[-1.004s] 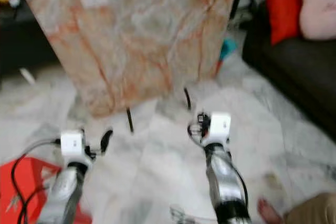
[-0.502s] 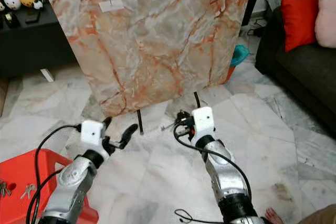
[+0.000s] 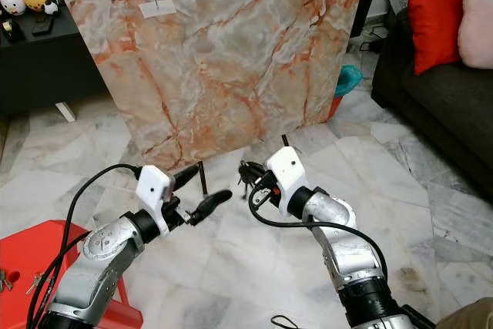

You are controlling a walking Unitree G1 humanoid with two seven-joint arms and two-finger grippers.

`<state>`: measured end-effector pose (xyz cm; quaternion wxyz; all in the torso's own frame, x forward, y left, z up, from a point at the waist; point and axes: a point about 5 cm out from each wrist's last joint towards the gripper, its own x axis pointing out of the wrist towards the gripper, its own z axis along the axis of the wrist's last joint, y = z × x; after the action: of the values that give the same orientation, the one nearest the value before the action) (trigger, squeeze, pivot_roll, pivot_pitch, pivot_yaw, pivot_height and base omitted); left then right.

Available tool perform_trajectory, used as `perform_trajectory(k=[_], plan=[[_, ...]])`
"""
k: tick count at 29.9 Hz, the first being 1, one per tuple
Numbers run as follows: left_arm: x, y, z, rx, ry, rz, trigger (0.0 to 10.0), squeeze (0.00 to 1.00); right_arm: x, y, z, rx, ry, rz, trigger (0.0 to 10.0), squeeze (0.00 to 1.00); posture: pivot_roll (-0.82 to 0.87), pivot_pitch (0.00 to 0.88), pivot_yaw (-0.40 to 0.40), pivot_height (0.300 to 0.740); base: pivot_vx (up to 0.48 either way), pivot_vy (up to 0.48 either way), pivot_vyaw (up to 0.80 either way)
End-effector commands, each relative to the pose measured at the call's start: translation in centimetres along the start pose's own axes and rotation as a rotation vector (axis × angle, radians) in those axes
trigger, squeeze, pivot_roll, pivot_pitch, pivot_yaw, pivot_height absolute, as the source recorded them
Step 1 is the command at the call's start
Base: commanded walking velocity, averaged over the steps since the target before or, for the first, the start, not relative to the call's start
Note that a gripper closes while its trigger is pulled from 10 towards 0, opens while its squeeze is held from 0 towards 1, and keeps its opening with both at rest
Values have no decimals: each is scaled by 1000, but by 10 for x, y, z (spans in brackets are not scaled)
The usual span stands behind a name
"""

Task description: Hang keys on a hook

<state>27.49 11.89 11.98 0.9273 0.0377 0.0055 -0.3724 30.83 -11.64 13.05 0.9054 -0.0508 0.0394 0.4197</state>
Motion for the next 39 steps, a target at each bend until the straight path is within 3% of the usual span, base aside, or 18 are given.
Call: perform_trajectory(k=[1,11,21,25,29,33,39], plan=[[0,-2,-7,23,36,-12,10000,0,-1,7,10,-11,-27,84,10000,0,70,99,-26,740,0,0,0],[-2,-6,-17,-2,68,-1,10000,0,-12,24,4,-58,62,329,10000,0,64,107,-38,740,0,0,0],[-4,-10,-16,-52,39,-11,10000,0,-9,19,7,-75,52,279,10000,0,62,116,-38,740,0,0,0],[-10,-6,-21,-40,63,11,10000,0,-4,5,4,14,32,96,10000,0,59,115,-33,740,0,0,0],[-25,-5,-32,-38,115,16,10000,0,-12,-4,-21,131,79,-85,10000,0,68,122,-29,740,0,0,0],[-30,-2,-34,-39,127,37,10000,0,-17,-8,-34,149,125,-189,10000,0,65,124,-25,740,0,0,0],[-33,15,-39,-62,112,229,10000,0,-26,-23,-42,265,87,-473,10000,0,67,125,-21,740,0,0,0]])
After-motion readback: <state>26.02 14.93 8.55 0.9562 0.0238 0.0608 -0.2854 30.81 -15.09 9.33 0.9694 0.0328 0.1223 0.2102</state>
